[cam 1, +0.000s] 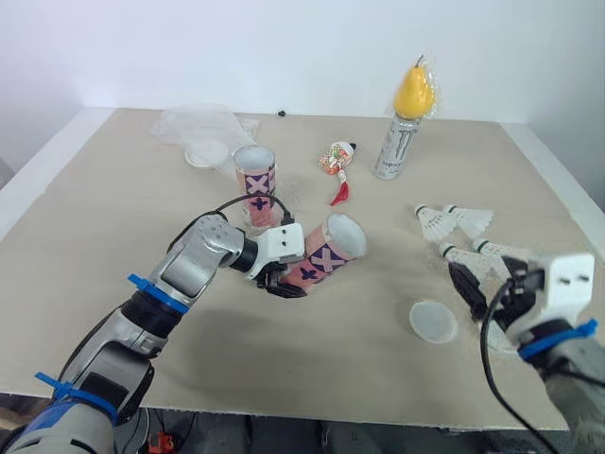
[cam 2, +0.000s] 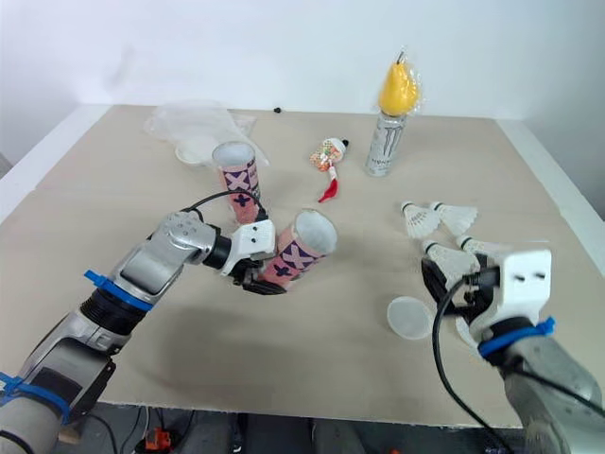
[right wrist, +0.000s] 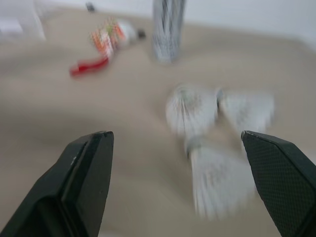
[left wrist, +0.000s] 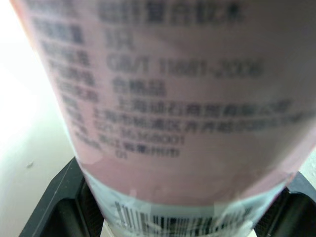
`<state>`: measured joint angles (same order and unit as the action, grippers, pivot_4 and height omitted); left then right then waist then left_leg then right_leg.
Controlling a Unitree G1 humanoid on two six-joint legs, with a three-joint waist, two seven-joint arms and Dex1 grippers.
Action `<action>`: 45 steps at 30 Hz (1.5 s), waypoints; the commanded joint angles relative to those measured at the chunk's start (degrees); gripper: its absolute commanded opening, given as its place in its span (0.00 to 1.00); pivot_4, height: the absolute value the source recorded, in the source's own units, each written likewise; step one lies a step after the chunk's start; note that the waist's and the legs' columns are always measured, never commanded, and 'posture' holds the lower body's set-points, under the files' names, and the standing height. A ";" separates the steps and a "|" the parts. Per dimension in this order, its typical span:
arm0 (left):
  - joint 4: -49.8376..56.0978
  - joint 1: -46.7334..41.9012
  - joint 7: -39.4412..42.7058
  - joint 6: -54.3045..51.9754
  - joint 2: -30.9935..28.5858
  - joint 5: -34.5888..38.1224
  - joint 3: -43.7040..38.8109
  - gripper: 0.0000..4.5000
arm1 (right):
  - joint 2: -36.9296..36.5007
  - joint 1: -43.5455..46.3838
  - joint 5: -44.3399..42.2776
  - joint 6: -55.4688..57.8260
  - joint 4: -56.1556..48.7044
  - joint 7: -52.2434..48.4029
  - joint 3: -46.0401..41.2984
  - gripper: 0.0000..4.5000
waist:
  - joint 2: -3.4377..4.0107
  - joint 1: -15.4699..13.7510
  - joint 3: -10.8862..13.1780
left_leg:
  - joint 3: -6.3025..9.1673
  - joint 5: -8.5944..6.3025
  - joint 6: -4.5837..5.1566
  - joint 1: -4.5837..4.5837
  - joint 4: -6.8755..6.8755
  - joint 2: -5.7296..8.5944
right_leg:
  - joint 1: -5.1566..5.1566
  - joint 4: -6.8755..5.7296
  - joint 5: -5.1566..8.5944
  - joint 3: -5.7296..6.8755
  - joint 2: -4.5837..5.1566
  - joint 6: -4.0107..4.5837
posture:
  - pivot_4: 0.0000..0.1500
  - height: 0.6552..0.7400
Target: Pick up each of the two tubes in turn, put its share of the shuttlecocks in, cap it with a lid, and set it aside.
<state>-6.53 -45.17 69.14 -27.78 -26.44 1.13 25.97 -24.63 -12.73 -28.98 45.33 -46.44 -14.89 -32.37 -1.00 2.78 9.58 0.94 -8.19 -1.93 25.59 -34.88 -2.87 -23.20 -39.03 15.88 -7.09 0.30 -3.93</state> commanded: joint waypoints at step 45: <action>6.17 2.75 -4.60 -5.26 -2.10 1.26 -0.48 0.74 | -1.82 19.63 5.81 -10.86 33.11 -1.82 10.46 0.74 | 0.00 0.00 0.00 | 0.04 0.19 0.19 -0.02 0.00 0.04 | 0.05 0.00 -0.17 0.00 -0.02 0.01 | 1.00 1.00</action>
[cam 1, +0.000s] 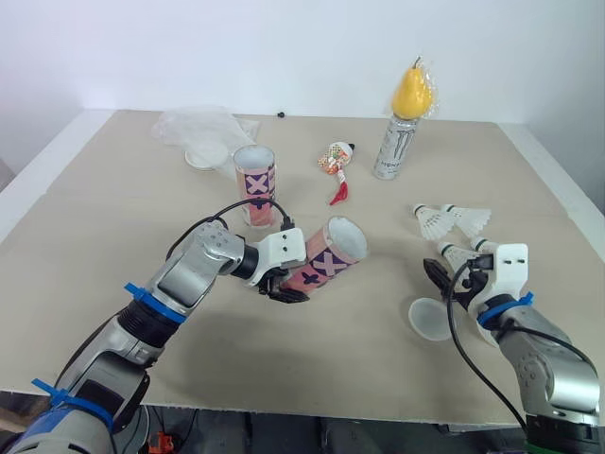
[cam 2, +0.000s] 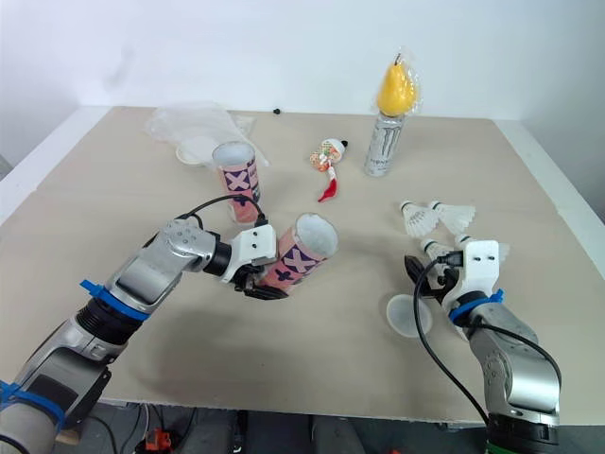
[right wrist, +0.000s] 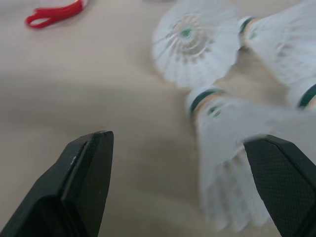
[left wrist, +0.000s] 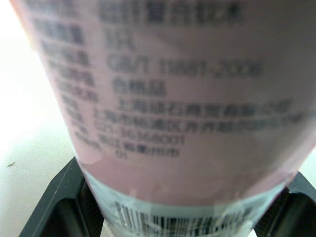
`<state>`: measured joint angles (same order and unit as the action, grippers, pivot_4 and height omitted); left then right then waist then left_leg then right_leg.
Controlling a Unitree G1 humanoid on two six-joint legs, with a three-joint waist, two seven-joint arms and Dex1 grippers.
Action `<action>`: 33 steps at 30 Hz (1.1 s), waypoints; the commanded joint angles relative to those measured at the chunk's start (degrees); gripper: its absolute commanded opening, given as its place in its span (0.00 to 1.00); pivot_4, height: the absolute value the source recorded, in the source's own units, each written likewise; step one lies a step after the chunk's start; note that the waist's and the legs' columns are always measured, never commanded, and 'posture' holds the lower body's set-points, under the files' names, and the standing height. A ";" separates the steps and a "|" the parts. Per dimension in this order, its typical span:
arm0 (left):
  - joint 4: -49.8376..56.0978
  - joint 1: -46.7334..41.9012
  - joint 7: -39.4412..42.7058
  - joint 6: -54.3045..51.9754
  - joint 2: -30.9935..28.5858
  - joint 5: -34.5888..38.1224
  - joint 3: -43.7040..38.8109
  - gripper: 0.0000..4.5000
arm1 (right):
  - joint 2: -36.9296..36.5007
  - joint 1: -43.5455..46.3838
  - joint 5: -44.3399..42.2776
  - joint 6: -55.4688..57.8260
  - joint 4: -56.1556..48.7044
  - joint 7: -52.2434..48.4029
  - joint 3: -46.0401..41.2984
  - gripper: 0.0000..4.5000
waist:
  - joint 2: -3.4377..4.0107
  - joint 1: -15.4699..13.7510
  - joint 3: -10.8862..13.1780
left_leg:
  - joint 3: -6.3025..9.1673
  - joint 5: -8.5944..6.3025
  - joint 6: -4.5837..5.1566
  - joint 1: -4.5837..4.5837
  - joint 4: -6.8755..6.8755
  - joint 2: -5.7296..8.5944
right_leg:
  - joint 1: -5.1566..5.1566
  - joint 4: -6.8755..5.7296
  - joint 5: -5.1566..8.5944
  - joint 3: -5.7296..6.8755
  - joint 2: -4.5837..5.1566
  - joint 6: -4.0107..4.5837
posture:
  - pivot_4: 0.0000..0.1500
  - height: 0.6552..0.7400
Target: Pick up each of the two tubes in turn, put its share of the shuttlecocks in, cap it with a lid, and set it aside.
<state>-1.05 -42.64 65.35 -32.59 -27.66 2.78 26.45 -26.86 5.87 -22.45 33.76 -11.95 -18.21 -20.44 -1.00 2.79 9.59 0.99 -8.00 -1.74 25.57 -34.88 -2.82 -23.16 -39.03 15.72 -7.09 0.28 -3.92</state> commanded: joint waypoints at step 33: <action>-5.60 -3.27 0.95 3.52 0.13 -0.55 -0.42 0.74 | -36.20 13.37 -3.18 -16.79 -18.81 -39.18 4.44 0.00 | -0.02 0.05 0.09 | -0.05 0.01 0.02 -0.05 -0.04 0.00 | 0.03 0.05 0.09 -0.05 0.02 0.19 | 1.00 1.00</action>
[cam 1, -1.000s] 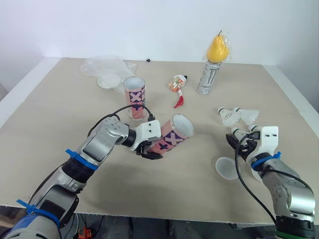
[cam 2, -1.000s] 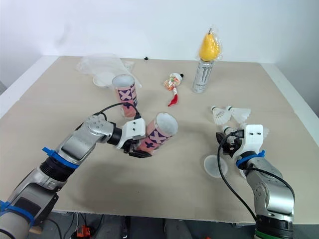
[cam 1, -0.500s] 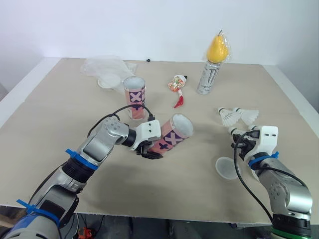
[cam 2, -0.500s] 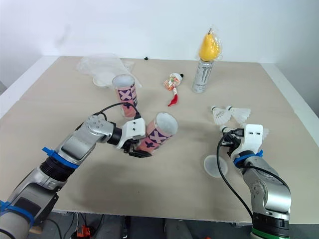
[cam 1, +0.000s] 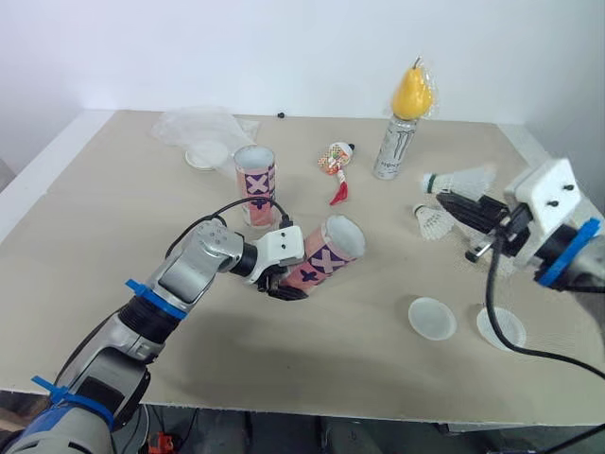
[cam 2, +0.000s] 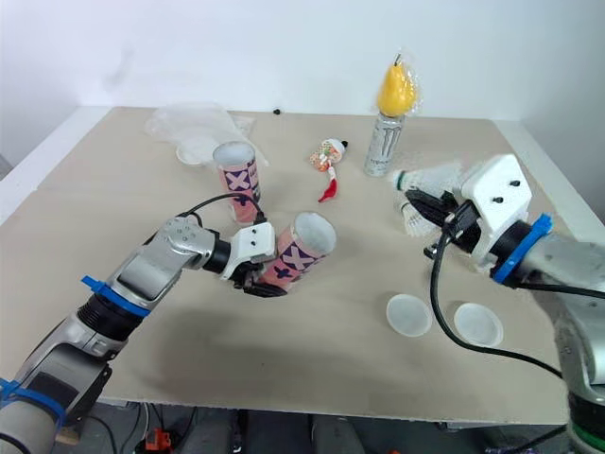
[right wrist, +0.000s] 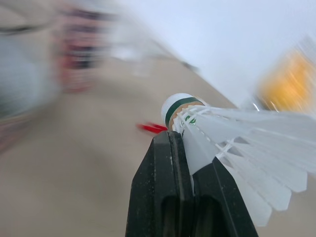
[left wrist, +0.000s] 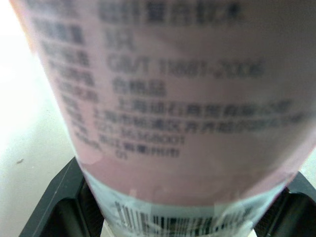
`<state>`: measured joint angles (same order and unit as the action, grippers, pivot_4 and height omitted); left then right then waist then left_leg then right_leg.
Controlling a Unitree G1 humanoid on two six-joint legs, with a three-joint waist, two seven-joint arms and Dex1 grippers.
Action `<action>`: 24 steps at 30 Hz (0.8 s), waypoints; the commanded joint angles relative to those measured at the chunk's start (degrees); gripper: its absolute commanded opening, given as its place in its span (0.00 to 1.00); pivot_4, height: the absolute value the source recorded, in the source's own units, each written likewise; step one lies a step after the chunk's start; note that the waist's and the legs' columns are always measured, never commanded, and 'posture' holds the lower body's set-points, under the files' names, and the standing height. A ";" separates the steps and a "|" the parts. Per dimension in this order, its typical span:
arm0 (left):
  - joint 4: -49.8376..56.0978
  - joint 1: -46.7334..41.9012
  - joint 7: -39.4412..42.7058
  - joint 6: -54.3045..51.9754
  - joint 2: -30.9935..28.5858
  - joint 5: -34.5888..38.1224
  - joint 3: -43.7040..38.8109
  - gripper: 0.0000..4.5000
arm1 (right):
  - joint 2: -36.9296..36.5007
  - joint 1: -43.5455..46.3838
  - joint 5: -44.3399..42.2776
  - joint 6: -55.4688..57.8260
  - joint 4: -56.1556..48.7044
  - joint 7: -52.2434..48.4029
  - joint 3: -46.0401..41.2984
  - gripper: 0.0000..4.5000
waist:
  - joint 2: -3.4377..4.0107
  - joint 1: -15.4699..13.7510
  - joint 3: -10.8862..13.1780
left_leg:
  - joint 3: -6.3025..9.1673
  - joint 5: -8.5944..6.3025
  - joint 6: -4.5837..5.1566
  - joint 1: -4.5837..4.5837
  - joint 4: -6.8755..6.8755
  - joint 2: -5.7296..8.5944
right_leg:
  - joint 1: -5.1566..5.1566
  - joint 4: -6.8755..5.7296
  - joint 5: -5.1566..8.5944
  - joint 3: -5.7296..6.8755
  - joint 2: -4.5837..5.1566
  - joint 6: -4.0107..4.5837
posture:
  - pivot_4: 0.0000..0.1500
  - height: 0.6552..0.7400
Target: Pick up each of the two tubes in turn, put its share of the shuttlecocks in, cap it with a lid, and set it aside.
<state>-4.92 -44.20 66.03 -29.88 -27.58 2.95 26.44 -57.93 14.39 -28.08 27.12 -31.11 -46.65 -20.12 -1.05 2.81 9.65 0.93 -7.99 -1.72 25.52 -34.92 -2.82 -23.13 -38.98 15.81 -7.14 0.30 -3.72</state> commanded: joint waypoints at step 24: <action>0.61 -0.94 -0.19 -0.47 -0.17 -0.64 -0.80 0.74 | 3.29 26.30 12.53 -30.02 18.57 -28.81 25.79 0.30 | -0.07 -0.07 0.08 | -0.06 -0.01 -0.01 0.06 0.05 0.04 | -0.08 0.00 -0.06 -0.02 0.06 -0.22 | 1.00 1.00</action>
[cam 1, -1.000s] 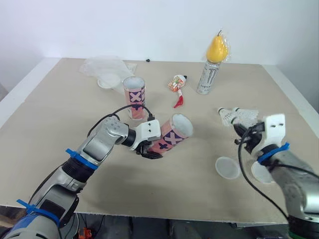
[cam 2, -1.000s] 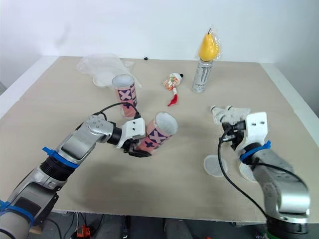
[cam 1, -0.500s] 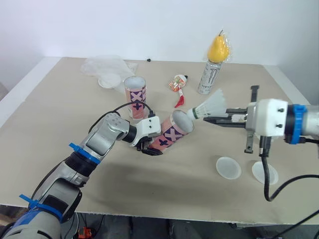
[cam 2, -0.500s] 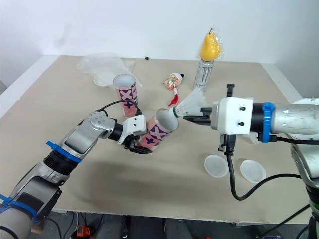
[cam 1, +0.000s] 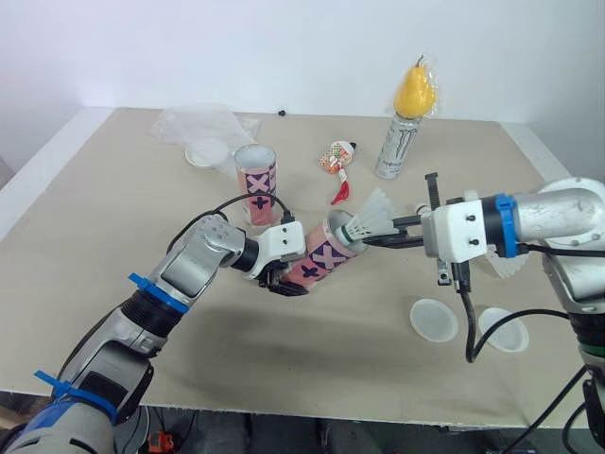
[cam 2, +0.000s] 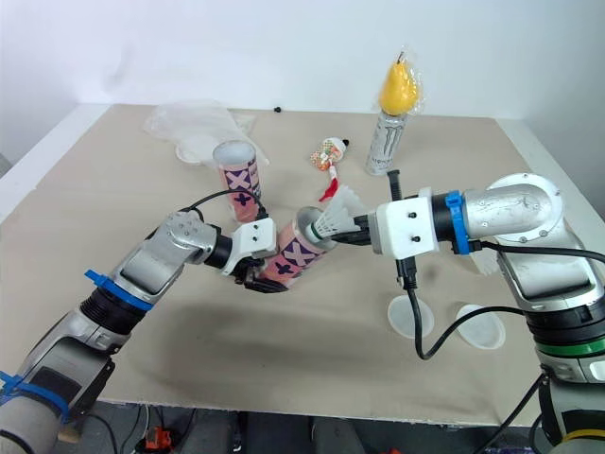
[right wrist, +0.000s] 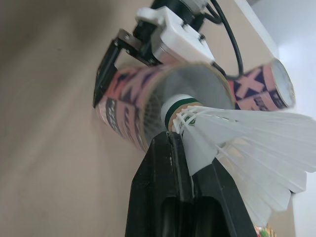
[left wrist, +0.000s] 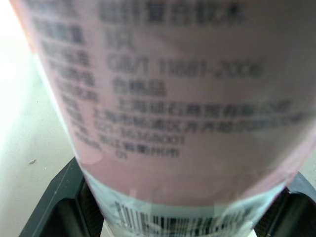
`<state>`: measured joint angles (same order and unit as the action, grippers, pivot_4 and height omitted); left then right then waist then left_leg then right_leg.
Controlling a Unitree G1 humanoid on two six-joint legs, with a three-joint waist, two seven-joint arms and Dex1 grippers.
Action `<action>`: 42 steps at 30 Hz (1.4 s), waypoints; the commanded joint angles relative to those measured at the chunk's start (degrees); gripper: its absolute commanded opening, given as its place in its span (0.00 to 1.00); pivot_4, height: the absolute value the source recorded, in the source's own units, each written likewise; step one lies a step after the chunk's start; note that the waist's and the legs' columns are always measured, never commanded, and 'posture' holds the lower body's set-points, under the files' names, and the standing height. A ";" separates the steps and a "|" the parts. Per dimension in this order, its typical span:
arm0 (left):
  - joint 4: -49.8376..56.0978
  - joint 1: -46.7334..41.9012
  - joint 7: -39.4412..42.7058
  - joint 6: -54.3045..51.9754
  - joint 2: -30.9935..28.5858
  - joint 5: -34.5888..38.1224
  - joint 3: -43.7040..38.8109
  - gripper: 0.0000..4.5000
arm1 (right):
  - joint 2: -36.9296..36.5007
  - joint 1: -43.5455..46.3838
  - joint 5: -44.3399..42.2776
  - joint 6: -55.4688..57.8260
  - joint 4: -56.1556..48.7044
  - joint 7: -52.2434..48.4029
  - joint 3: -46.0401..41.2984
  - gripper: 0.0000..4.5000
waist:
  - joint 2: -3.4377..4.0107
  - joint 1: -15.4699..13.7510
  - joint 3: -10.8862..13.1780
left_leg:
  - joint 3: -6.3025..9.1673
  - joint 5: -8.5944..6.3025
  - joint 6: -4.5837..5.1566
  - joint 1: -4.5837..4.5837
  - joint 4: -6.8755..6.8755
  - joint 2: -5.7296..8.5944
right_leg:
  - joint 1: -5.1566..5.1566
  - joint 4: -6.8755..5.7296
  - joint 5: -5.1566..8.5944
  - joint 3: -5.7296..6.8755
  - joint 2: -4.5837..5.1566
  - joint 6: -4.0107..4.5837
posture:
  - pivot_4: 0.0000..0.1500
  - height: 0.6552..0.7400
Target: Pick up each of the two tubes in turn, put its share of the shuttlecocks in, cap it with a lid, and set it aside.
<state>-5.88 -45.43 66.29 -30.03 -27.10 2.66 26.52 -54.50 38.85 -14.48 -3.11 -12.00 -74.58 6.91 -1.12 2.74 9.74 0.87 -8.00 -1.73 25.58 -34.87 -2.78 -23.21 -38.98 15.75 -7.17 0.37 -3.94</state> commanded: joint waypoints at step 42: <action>1.43 -2.96 3.62 -0.70 0.51 -0.83 0.34 0.74 | 13.49 22.39 11.77 4.94 22.41 -16.97 21.25 0.02 | 0.23 0.03 0.14 | 0.09 -0.03 -0.01 0.13 -0.04 -0.01 | -0.10 -0.07 0.00 0.07 -0.05 0.05 | 1.00 1.00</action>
<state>-6.16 -47.93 70.23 -30.53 -26.40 1.32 28.26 -41.84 59.40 -5.80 4.53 9.04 -88.99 26.40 -0.89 2.77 9.87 0.95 -8.02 -1.75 25.70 -34.91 -2.79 -23.31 -39.05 15.74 -7.10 0.32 -3.90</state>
